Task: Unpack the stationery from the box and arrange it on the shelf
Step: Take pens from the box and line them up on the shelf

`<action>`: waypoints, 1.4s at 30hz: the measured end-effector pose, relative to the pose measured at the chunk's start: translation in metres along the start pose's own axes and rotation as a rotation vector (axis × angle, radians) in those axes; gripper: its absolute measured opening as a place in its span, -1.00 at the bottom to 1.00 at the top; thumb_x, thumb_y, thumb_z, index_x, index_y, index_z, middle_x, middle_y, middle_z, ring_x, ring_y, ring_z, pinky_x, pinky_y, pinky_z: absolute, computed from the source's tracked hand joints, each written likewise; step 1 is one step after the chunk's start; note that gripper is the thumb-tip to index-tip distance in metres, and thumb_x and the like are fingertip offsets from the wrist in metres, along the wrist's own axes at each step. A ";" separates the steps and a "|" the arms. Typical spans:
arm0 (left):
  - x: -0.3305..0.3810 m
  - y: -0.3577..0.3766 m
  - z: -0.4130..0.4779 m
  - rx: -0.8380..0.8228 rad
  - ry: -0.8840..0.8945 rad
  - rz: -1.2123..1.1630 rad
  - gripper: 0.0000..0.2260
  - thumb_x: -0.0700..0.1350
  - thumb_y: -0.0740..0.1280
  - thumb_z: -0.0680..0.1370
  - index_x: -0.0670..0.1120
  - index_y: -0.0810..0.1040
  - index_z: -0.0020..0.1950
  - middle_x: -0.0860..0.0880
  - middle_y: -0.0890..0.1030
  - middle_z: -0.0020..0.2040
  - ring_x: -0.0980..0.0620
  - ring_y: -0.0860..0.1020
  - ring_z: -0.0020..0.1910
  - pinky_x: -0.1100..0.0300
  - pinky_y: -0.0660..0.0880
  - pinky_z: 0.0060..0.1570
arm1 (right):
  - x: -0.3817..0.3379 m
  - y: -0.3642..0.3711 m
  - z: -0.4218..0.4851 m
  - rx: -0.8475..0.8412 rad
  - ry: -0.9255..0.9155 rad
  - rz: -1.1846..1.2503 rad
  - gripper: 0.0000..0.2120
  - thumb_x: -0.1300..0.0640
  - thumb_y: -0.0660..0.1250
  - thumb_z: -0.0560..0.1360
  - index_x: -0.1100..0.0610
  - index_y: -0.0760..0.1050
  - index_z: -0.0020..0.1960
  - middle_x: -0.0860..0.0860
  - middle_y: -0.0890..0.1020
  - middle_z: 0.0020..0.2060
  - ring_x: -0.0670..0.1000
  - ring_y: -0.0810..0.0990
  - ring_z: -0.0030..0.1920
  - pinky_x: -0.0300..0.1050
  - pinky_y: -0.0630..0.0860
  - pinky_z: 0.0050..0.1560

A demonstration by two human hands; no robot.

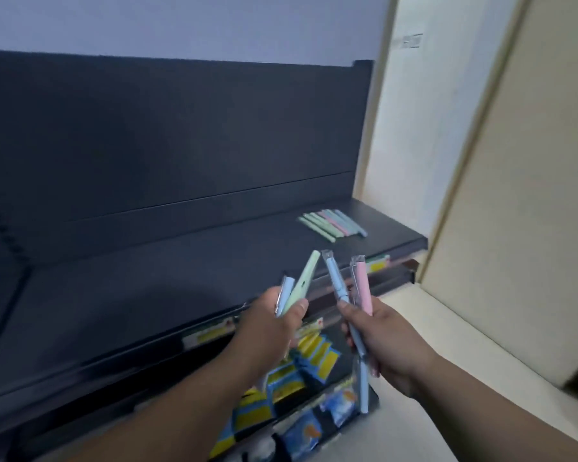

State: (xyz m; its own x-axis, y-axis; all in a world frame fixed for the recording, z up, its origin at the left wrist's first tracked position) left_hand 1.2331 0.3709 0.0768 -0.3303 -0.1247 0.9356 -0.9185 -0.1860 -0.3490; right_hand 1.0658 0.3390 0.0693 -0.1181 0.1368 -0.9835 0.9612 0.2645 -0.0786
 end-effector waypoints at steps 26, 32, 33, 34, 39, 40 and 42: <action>0.016 0.046 0.302 -0.154 -0.120 0.561 -0.82 0.04 0.27 0.51 -0.02 0.47 0.02 0.00 0.58 -0.15 0.01 0.59 -0.16 0.15 0.50 -0.14 | -0.046 -0.123 0.303 0.119 0.172 -0.350 -0.74 0.03 0.32 0.54 0.23 0.55 -0.14 0.07 0.54 -0.36 0.00 0.45 -0.37 -0.13 0.40 -0.27; 0.024 0.066 0.327 -0.002 -0.174 0.527 -0.80 0.03 0.27 0.51 0.00 0.46 0.09 0.01 0.57 -0.07 0.00 0.59 -0.13 0.09 0.55 -0.06 | -0.045 -0.151 0.373 0.008 0.154 -0.588 -0.75 0.07 0.28 0.54 0.22 0.53 -0.22 0.04 0.54 -0.45 -0.01 0.46 -0.45 -0.26 0.35 -0.45; 0.026 0.071 0.331 0.029 -0.185 0.515 -0.81 0.02 0.26 0.51 0.00 0.46 0.08 0.01 0.56 -0.08 0.01 0.59 -0.14 0.11 0.54 -0.09 | -0.042 -0.155 0.380 -0.032 0.171 -0.593 -0.74 0.06 0.27 0.55 0.23 0.54 -0.18 0.03 0.55 -0.44 -0.01 0.46 -0.45 -0.28 0.35 -0.46; 0.028 0.076 0.335 0.064 -0.195 0.499 -0.83 0.02 0.26 0.51 0.00 0.46 0.07 0.01 0.57 -0.10 0.02 0.59 -0.16 0.12 0.53 -0.12 | -0.038 -0.157 0.388 -0.075 0.200 -0.582 -0.73 0.04 0.26 0.56 0.24 0.55 -0.11 0.04 0.57 -0.40 -0.01 0.48 -0.42 -0.28 0.37 -0.44; 0.036 0.107 0.351 0.186 -0.227 0.451 -0.85 -0.01 0.27 0.53 -0.03 0.47 0.04 0.00 0.57 -0.16 0.06 0.55 -0.24 0.21 0.44 -0.28 | -0.024 -0.168 0.414 -0.260 0.206 -0.689 -0.63 -0.13 0.19 0.57 0.19 0.50 0.04 0.05 0.58 -0.21 0.01 0.55 -0.24 -0.22 0.42 -0.32; 0.036 0.113 0.352 0.191 -0.246 0.436 -0.85 -0.01 0.26 0.53 -0.03 0.47 0.04 -0.01 0.58 -0.16 0.05 0.56 -0.24 0.22 0.46 -0.28 | -0.023 -0.171 0.417 -0.281 0.193 -0.707 -0.64 -0.13 0.19 0.57 0.18 0.49 -0.01 0.03 0.55 -0.25 -0.02 0.53 -0.30 -0.24 0.39 -0.38; 0.035 0.124 0.351 0.195 -0.269 0.407 -0.87 -0.02 0.26 0.54 -0.02 0.47 0.05 -0.02 0.58 -0.16 0.05 0.56 -0.27 0.25 0.48 -0.33 | -0.023 -0.174 0.423 -0.303 0.175 -0.693 -0.68 -0.09 0.20 0.58 0.18 0.46 -0.07 0.03 0.52 -0.29 -0.05 0.51 -0.38 -0.29 0.36 -0.50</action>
State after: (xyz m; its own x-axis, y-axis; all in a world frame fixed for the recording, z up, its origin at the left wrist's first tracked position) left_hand 1.1844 0.0018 0.0479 -0.5610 -0.4662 0.6841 -0.6611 -0.2451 -0.7092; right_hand 1.0071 -0.1144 0.0371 -0.7294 -0.0132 -0.6840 0.5462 0.5907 -0.5939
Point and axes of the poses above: each hand's wrist, its own z-axis towards the middle knuckle, its own y-axis out of the palm, x = y × z, the point moved 3 cm from there along z, towards the middle knuckle
